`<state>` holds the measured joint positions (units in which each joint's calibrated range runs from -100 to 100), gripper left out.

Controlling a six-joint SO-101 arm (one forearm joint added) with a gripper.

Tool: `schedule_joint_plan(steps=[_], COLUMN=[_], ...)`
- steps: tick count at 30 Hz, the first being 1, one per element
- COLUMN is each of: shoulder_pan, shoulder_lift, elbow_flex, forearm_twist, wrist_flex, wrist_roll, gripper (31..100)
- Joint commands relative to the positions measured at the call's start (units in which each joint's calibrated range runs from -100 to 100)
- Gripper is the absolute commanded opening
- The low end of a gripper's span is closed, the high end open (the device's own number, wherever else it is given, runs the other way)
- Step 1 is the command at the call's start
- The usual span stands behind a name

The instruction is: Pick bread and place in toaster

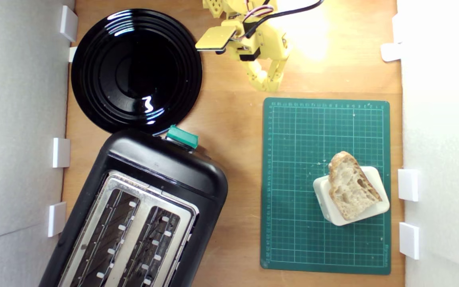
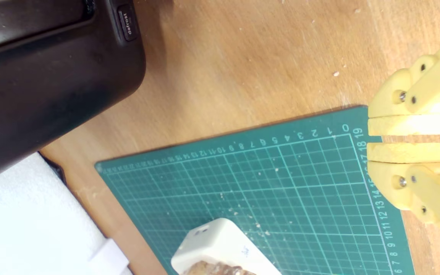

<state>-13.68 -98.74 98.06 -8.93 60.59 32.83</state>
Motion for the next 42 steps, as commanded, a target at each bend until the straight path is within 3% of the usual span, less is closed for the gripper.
schedule_joint_plan(steps=[1,31,38,42], shoulder_pan=[-0.6,-1.1,-1.1,-1.1], shoulder_lift=[-0.3,-0.2,5.8,12.9], elbow_flex=[-0.2,-0.8,-7.0,-12.5], forearm_twist=[-0.6,-1.3,-1.7,-4.5], wrist_flex=[0.3,0.3,-1.5,-5.7], wrist_roll=[-0.2,-0.2,-2.1,-2.4], gripper=[49.7,49.7,49.6,49.6])
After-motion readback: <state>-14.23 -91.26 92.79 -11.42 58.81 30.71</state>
